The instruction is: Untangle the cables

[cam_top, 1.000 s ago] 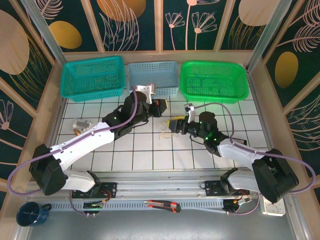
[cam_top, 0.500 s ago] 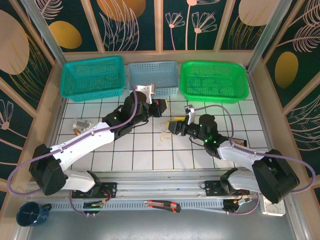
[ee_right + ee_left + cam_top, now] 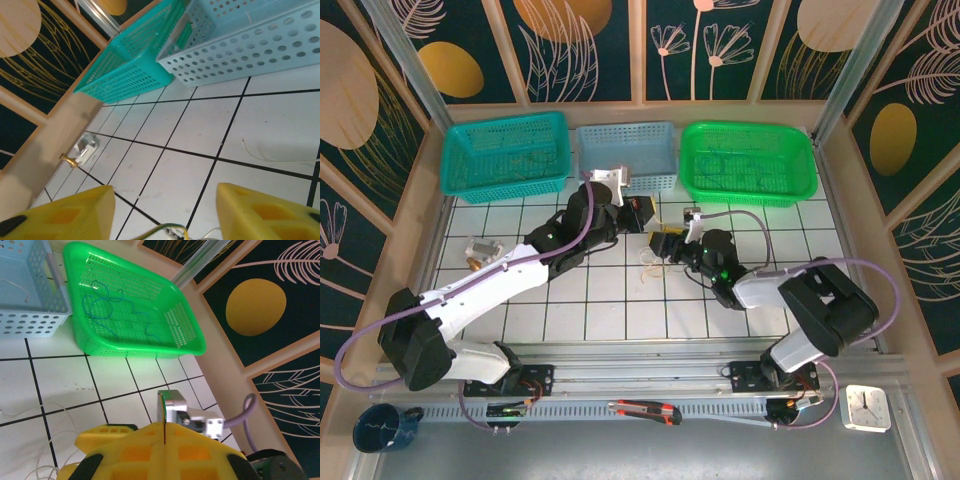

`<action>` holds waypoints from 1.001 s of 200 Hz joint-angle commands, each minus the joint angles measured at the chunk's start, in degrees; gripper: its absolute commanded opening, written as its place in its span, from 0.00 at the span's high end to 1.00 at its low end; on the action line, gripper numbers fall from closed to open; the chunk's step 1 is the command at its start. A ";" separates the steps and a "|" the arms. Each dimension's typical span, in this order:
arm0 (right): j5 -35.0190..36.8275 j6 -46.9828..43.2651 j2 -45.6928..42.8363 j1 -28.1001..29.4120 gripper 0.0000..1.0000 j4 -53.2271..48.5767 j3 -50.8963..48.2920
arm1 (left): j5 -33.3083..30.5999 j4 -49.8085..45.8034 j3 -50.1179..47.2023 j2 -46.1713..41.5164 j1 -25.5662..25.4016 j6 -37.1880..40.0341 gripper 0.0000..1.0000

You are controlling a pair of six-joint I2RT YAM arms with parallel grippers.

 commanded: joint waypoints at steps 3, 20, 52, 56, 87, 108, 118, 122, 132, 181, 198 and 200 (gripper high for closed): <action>3.46 2.92 4.20 0.43 0.51 7.72 1.81 | 1.10 2.50 1.65 -2.23 -0.09 -1.02 1.00; 3.90 3.98 6.70 0.49 0.57 8.89 1.95 | 1.37 3.07 2.16 -2.85 -0.08 -1.32 1.00; 4.60 5.05 9.54 0.47 0.67 9.47 1.25 | 1.42 3.84 3.81 -3.99 -0.03 -1.22 1.00; 4.61 5.12 9.74 0.49 0.67 9.52 1.09 | 1.32 3.73 4.20 -4.13 -0.07 -0.99 1.00; 4.72 6.47 11.08 0.52 0.70 10.24 -0.81 | 0.53 2.16 8.41 -4.54 0.33 1.28 1.00; 4.40 7.65 11.29 0.62 0.70 11.33 -2.42 | -0.34 0.53 11.28 -4.38 1.19 3.28 1.00; 4.18 8.12 10.93 0.78 0.69 11.75 -3.13 | -0.95 -0.32 12.31 -4.29 1.91 4.39 1.00; 4.12 8.35 10.65 0.86 0.68 11.69 -3.36 | -1.10 -0.61 12.60 -4.24 2.33 4.77 1.00; 3.62 8.72 9.69 0.95 0.66 11.39 -3.70 | -1.41 -1.07 13.06 -4.13 3.78 5.69 1.00; 2.58 6.54 1.12 0.98 0.47 3.04 -2.60 | -4.79 -4.24 14.66 -2.58 13.78 13.12 1.00; 2.24 5.05 -1.81 0.78 0.44 -1.18 -1.15 | -5.08 -4.12 14.26 -1.39 18.62 14.79 1.00; 2.17 4.96 -2.10 0.67 0.43 -1.69 -0.89 | -5.00 -3.96 14.10 -1.31 19.32 14.91 1.00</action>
